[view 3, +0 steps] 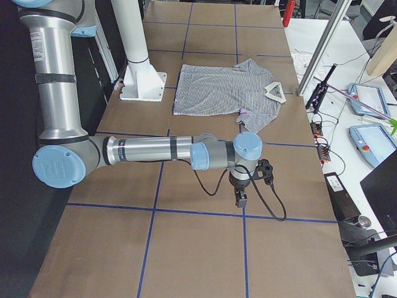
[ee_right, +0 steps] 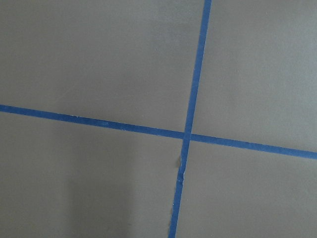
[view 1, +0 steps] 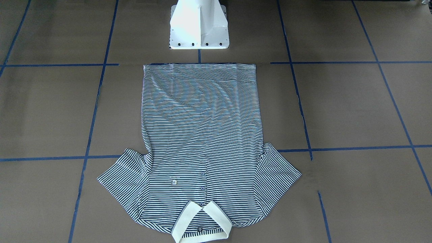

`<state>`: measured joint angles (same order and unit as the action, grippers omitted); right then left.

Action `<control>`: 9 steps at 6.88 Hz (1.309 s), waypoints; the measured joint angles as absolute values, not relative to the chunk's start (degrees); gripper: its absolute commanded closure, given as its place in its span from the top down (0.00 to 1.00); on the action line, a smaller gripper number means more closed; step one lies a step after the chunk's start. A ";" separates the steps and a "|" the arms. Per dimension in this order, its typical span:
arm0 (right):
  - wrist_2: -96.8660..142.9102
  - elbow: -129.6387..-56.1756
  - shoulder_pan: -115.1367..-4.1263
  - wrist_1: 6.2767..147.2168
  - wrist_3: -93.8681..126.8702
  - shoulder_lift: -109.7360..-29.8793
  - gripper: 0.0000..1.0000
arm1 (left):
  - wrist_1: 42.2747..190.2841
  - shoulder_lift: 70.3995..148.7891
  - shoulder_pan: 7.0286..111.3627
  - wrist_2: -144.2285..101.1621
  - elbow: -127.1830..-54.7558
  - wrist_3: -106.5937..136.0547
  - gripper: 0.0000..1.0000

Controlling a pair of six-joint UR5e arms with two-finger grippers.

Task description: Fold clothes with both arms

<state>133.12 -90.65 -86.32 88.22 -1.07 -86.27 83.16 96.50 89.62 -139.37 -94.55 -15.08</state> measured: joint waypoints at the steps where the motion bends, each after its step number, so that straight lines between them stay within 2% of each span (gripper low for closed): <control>1: 133.28 -90.60 -86.28 88.23 -1.06 -86.29 1.00 | 83.06 96.74 89.52 -139.40 -94.81 -15.00 1.00; 5: 133.57 -90.29 -84.29 86.64 -1.16 -86.51 1.00 | 84.80 96.26 88.99 -139.56 -95.29 -14.58 1.00; 7: 135.37 -89.30 -78.59 79.74 3.16 -85.96 1.00 | 89.17 94.04 88.80 -140.16 -94.64 -14.13 1.00; 9: 135.57 -85.00 -70.58 67.13 22.34 -80.25 1.00 | 98.00 91.65 88.48 -141.52 -93.65 -13.84 1.00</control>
